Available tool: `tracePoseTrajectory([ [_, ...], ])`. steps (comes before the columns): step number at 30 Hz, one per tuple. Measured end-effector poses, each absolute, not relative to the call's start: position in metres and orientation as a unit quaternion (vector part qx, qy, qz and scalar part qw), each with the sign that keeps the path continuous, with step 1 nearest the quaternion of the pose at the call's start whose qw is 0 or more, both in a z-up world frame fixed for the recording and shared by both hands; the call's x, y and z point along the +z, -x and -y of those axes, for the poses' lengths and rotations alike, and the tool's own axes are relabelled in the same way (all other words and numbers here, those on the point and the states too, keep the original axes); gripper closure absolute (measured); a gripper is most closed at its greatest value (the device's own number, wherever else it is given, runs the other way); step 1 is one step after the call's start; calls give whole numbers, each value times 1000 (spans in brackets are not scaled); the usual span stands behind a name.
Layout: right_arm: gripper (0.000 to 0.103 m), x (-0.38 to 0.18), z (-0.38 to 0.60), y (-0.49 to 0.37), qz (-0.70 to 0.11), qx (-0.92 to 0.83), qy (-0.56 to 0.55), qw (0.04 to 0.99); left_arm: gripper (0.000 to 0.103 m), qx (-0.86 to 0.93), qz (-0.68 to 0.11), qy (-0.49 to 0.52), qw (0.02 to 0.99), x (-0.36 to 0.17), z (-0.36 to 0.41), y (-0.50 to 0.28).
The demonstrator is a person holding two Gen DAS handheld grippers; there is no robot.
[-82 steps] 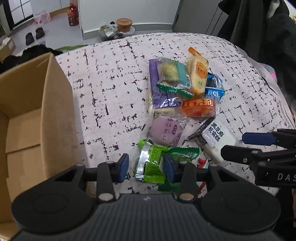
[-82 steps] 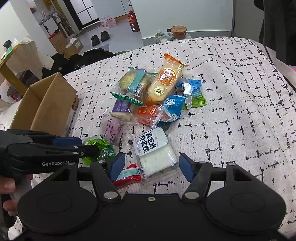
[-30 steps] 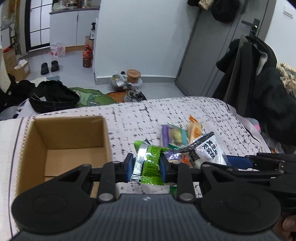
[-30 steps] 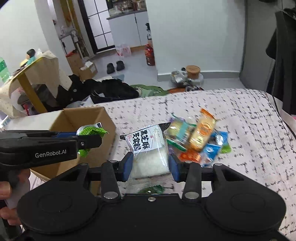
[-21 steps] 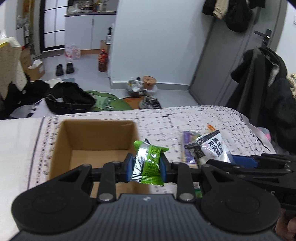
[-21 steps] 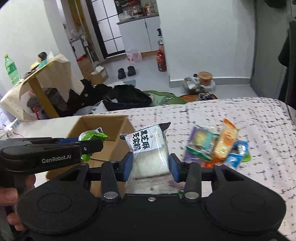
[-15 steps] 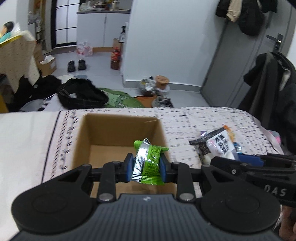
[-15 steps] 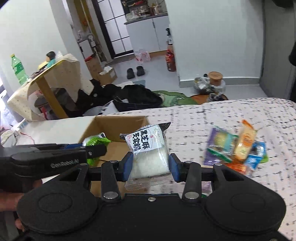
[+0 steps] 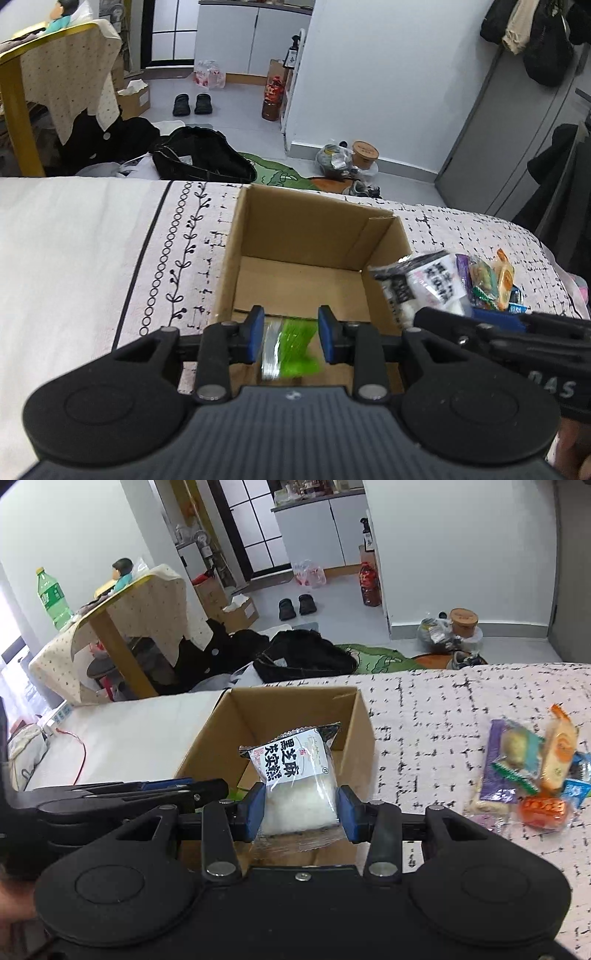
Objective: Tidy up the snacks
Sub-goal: 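Carry both snacks over the cardboard box and open both tools to drop them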
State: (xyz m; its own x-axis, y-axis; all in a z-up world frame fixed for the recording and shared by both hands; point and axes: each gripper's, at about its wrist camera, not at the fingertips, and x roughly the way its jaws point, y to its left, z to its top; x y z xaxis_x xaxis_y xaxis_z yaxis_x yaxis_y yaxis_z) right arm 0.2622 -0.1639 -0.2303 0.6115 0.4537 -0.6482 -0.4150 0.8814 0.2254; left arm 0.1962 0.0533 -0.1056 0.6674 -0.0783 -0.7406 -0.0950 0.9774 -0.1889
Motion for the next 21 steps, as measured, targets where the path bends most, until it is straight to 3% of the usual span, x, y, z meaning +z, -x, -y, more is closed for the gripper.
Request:
tracePoseTrajectory([
  [5,62,-237,153,-265,-374,248,-30,893,66,16,-396,116,911,-96,-63,-188],
  [13,61,-247,138,-268,-393,262,-46,880,45,58,-384,131,912,-86,-82,-175],
  [15,55,-248,136,-268,-396,268,-50,877,41,76,-387,143,908,-86,-87,-172],
  [18,34,-242,140,-265,-387,267,-54,881,32,93,-391,161,901,-86,-92,-169],
  [21,29,-234,148,-262,-379,264,-50,886,22,95,-387,165,902,-84,-90,-165],
])
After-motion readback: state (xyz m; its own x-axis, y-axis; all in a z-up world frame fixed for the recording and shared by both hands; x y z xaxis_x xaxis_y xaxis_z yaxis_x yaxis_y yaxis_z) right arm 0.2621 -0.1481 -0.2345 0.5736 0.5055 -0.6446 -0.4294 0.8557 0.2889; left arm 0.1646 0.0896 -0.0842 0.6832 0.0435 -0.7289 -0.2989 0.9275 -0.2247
